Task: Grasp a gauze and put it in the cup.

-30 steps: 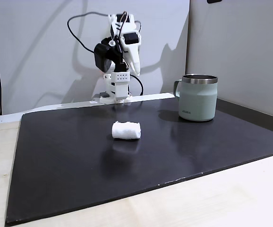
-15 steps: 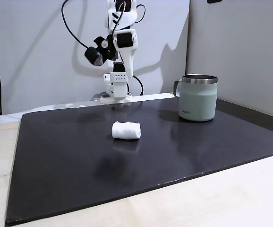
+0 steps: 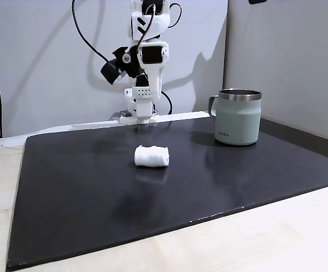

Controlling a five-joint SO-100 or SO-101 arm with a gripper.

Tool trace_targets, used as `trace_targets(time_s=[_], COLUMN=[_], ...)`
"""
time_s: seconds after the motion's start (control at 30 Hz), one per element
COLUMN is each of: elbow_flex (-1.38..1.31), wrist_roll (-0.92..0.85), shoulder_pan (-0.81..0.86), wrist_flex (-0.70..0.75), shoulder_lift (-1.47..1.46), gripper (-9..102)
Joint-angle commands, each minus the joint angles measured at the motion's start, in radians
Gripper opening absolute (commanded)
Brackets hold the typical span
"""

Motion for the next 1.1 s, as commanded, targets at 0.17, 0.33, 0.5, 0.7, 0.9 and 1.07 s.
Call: trace_targets(time_s=[0.17,0.33,0.5,0.7,0.9,1.07], elbow_flex=[-0.319,-0.382,-0.476,-0.598,-0.704,-0.749], wrist_roll=[-0.055,-0.080,-0.095,-0.127,-0.146,-0.146], shoulder_pan=[0.031,0.054,0.087,0.080,0.058,0.043], wrist_flex=[0.044,0.044,0.046,0.048,0.048,0.048], shoulder_lift=[-0.225,-0.336,-0.465,-0.592,-0.695,-0.769], gripper=[39,41,42,42,42,41])
